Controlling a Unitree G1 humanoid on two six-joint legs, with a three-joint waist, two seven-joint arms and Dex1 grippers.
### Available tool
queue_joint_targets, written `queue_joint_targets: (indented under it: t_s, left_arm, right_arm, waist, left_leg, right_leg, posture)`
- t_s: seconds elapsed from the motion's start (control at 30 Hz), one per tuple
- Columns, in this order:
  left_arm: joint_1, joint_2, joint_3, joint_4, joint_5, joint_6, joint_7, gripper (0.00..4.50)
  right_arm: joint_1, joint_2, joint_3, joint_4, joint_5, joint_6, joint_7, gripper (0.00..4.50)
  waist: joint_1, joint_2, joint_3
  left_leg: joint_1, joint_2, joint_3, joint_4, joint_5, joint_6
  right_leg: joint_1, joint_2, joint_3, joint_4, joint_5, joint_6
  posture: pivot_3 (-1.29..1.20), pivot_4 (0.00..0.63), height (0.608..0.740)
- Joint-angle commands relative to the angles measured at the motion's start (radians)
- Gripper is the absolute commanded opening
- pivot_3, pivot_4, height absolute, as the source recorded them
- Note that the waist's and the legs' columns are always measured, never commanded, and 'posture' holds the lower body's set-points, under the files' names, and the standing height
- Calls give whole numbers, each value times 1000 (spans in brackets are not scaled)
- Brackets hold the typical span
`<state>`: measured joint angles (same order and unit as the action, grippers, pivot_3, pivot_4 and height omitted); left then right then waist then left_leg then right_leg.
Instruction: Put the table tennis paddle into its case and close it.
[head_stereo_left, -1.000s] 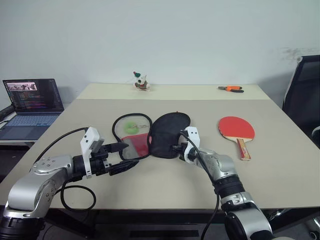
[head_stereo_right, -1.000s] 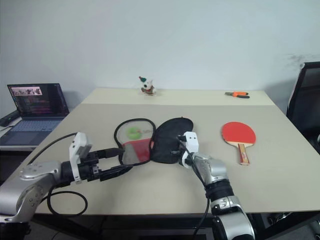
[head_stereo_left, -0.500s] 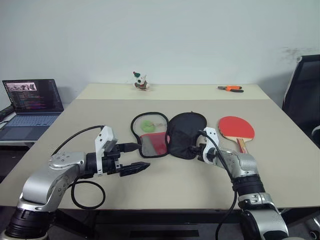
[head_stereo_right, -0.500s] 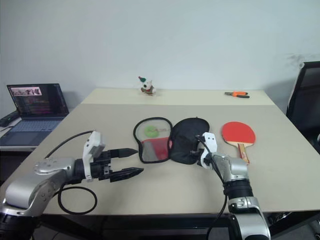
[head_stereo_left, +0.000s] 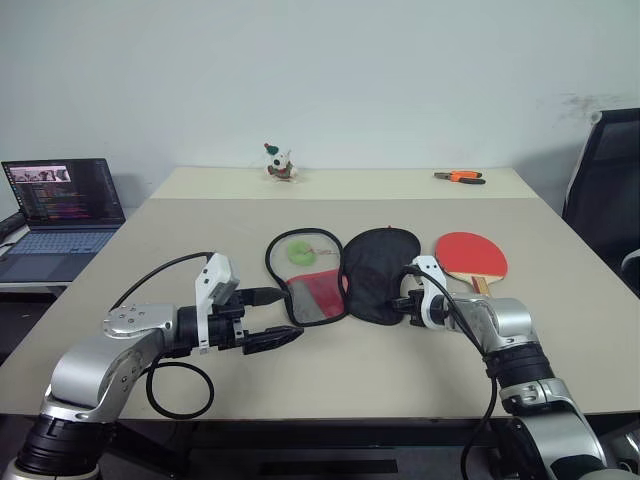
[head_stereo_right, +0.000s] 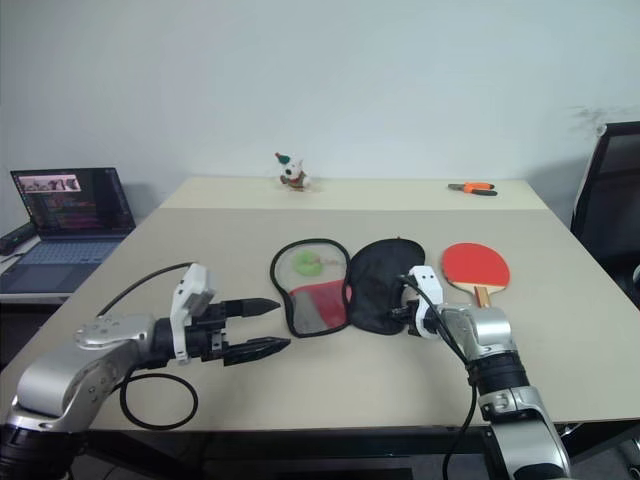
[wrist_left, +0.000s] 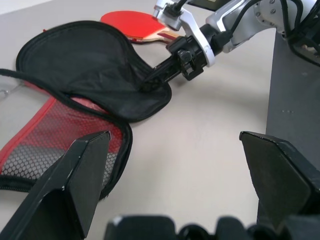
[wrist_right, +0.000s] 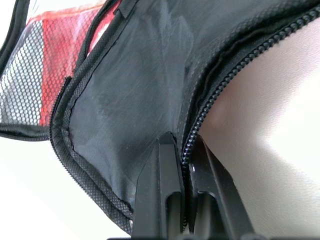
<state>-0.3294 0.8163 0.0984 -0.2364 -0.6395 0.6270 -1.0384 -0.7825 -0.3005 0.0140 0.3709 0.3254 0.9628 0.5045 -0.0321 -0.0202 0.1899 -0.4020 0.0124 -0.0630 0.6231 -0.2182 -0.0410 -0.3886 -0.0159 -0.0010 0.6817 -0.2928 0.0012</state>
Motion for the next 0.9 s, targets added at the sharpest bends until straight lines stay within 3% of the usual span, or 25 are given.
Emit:
queue_joint_targets:
  t_s: [0.03, 0.2, 0.43, 0.6, 0.9]
  left_arm:
    - [-1, 2, 22, -28, -6, -8, 1, 4500]
    - [2, 1, 20, -34, -7, -6, 5, 4500]
    - [10, -1, 24, -43, -11, -7, 9, 4500]
    - [-5, -17, 11, -27, -9, -11, 6, 4500]
    - [-114, -52, -57, 54, 29, -36, -36, 4500]
  right_arm:
    - [-31, -11, -22, 20, -18, -28, -17, 483]
    - [-27, -28, -60, -9, -1, -17, -33, 2091]
    - [56, -102, -93, -255, 5, 7, -73, 4471]
    - [75, -156, -212, -332, -4, 19, -164, 4471]
    - [113, -162, -225, -127, -132, -118, -322, 4471]
  waist:
    - [0, 0, 0]
    - [2, 0, 0]
    - [3, 0, 0]
    - [0, 0, 0]
    - [-2, 0, 0]
  left_leg:
    - [0, 0, 0, 0, 0, 0]
    - [0, 0, 0, 1, 0, 0]
    - [-1, -1, 1, 0, 0, 0]
    - [0, 0, 2, 0, 0, 0]
    - [2, -1, 8, 0, 0, 0]
  right_leg:
    - [0, 0, 0, 0, 0, 0]
    - [0, 0, 0, 0, 0, 0]
    - [0, 0, 1, -1, 0, 0]
    - [-1, 0, 3, 0, -1, 3]
    - [-1, 2, 9, 0, -1, 6]
  posture:
    - [0, 150, 740]
    - [0, 150, 740]
    - [0, 150, 740]
    - [0, 150, 740]
    - [0, 150, 740]
